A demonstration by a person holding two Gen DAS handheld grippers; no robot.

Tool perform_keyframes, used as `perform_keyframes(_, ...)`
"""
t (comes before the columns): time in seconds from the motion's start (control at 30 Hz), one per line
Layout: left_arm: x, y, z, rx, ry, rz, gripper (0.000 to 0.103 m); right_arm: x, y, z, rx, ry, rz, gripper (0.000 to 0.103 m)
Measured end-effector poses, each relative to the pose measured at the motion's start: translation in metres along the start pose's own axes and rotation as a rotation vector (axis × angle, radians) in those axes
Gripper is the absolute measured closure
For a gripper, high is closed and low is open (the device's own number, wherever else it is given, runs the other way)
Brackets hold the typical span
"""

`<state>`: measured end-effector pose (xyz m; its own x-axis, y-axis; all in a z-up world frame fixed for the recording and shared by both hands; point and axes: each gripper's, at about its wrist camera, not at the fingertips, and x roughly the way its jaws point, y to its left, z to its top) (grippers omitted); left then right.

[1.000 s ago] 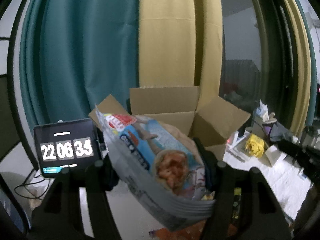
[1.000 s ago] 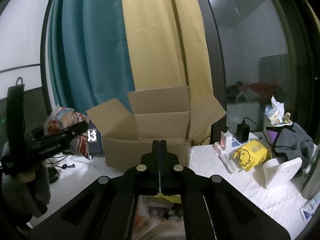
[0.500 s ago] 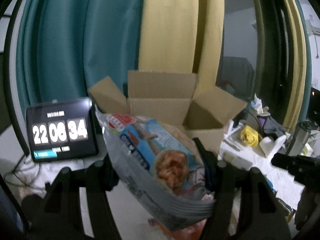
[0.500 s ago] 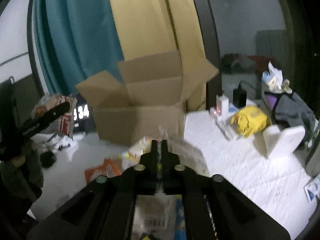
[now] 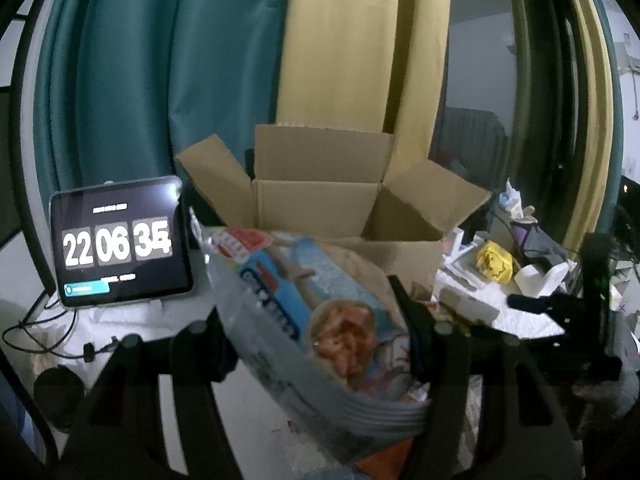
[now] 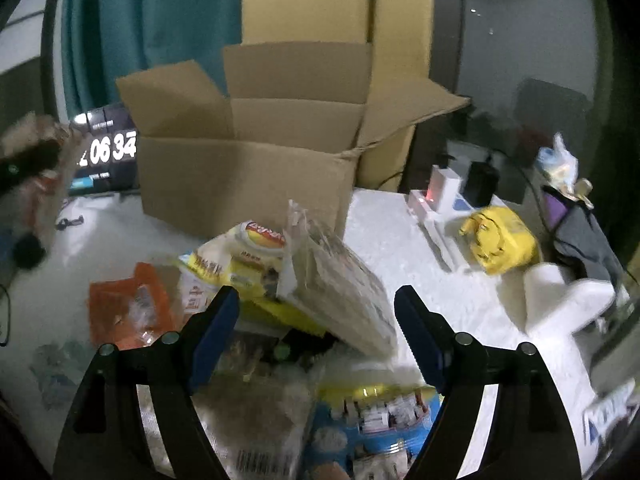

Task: Organize snacks
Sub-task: 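Lift the blue-and-white bag toward the cardboard box while the right tool carries the clear pack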

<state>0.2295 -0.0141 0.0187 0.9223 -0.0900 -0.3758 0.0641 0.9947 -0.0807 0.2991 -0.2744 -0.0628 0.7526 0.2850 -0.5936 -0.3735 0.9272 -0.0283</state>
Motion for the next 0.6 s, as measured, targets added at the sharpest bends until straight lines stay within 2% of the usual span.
perform_keyframes(0.07, 0.003, -0.001, 0.002, 0.010, -0.001, 0.002, 0.039, 0.009, -0.005, 0.003, 0.018, -0.002, -0.001, 0.021)
perform_keyframes(0.1, 0.005, -0.001, 0.003, 0.013, 0.001, 0.001, 0.039, 0.013, -0.008, 0.005, 0.021, 0.010, -0.002, 0.027)
perform_keyframes(0.13, 0.007, -0.002, 0.004, 0.020, 0.004, 0.003, 0.039, 0.019, -0.011, 0.004, 0.028, 0.034, 0.016, 0.038)
perform_keyframes(0.17, 0.009, -0.003, 0.004, 0.024, 0.007, 0.004, 0.039, 0.024, -0.012, 0.003, 0.037, 0.051, 0.022, 0.070)
perform_keyframes(0.27, 0.015, -0.006, 0.010, 0.044, 0.011, 0.006, 0.039, 0.020, -0.013, 0.000, 0.036, 0.029, 0.021, 0.075)
perform_keyframes(0.37, 0.017, -0.010, 0.020, 0.070, -0.012, 0.013, 0.039, 0.002, -0.015, 0.007, 0.053, -0.030, 0.019, 0.079)
perform_keyframes(0.6, 0.026, -0.008, 0.050, 0.106, -0.075, 0.038, 0.039, -0.057, -0.013, 0.048, 0.039, -0.211, 0.072, 0.080)
